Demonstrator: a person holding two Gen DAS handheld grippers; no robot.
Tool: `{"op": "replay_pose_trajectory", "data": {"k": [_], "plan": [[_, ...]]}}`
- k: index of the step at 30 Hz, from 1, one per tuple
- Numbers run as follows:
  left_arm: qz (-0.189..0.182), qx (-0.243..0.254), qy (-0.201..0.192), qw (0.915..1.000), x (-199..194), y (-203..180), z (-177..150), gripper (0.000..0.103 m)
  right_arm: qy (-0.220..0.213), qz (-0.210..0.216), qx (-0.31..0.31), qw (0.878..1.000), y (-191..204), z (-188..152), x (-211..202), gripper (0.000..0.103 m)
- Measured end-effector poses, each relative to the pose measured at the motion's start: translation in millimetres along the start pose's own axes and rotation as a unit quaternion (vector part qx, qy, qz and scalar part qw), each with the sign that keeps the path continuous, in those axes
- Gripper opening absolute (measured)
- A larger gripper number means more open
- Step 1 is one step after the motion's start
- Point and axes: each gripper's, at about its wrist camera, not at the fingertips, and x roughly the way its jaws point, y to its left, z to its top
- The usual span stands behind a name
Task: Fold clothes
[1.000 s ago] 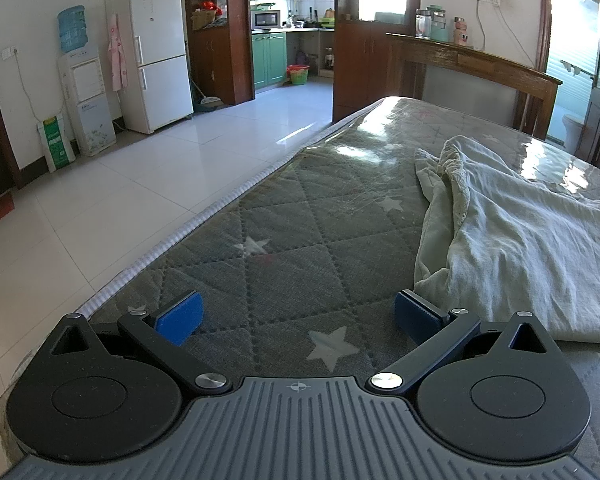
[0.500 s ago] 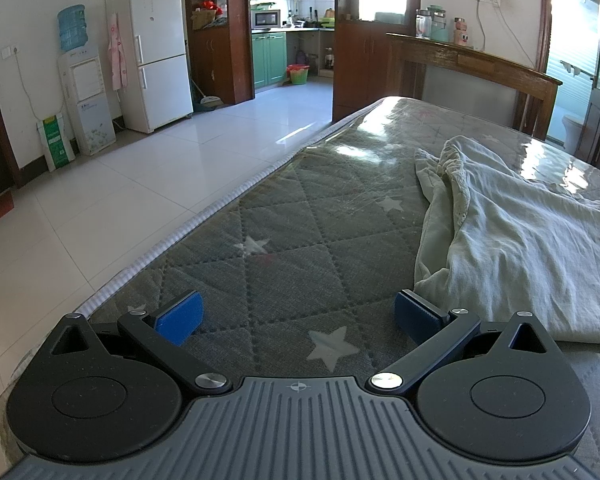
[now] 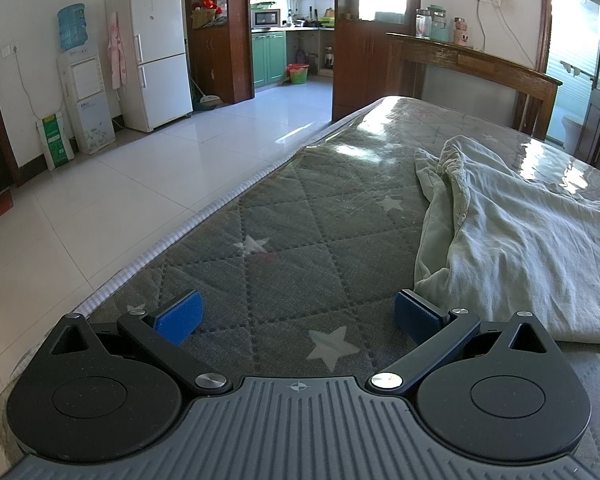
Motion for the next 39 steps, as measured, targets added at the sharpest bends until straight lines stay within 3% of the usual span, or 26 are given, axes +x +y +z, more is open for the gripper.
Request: {"op": "replay_pose_trajectory", "data": {"k": [39], "plan": [[-0.001,-0.001,0.0,1.0,1.6,-4.3,-1.4,0.103,0.0,0.003,0.003,1.0,-2.9,0.1,-2.2,0.103]]}}
